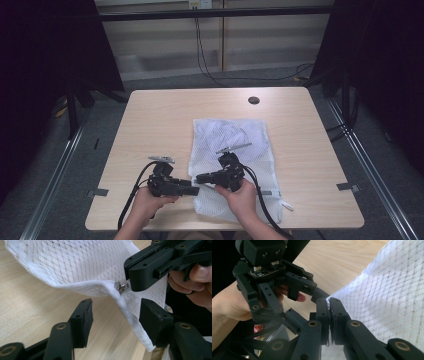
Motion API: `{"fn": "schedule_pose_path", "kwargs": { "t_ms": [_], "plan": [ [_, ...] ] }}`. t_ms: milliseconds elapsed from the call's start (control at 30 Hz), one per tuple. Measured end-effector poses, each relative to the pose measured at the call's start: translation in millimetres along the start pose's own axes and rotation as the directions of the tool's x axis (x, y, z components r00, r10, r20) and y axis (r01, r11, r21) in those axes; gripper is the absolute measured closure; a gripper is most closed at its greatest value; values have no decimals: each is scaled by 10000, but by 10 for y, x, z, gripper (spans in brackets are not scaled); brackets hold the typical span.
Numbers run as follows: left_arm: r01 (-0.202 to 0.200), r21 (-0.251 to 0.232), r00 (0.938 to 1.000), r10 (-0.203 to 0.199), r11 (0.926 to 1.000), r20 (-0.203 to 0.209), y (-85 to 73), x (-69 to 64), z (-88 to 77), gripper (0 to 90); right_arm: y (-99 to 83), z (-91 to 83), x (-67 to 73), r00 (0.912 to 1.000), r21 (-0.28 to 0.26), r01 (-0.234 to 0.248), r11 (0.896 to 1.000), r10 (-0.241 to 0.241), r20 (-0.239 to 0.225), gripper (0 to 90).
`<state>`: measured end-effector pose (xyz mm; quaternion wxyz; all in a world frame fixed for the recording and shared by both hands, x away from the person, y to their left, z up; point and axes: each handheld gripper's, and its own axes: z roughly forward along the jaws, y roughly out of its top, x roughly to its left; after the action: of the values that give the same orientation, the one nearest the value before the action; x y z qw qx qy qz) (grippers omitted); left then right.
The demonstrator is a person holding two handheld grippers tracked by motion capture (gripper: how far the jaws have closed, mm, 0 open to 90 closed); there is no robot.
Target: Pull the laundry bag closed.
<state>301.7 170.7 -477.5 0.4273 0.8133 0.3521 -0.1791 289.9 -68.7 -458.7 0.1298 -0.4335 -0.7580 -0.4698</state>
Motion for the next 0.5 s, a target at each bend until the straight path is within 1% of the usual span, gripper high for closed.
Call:
{"fn": "schedule_pose_path", "kwargs": {
  "t_ms": [33,133,200,267,300,367,400,500],
  "plan": [
    [77,-40,10000,-77,10000,17,0,-6,12,459,0,2,1,10000,-2,13,10000,-13,9,867],
    [47,12,9998,-47,10000,180,5,-9,29,486,0,2,5,10000,2,10,10000,-10,0,868],
    [110,-6,9997,-110,9999,212,7,-19,40,496,0,2,5,10000,2,29,10000,-29,-4,867],
    [198,-29,9997,-198,9998,154,8,-36,58,517,1,1,6,10000,-10,54,10000,-54,-17,867],
    [59,25,9999,-59,10000,102,10,-29,65,527,1,0,8,10000,-10,60,10000,-60,-12,867],
    [127,62,9998,-128,9999,155,11,-30,79,535,0,0,11,10000,-4,64,10000,-64,-14,867],
    [209,69,9998,-210,9998,65,12,-39,89,543,0,1,11,10000,-9,67,10000,-67,-3,867],
    [201,135,9998,-201,9997,71,16,-43,105,573,0,0,14,10000,3,61,10000,-61,-5,867]
  ]
}}
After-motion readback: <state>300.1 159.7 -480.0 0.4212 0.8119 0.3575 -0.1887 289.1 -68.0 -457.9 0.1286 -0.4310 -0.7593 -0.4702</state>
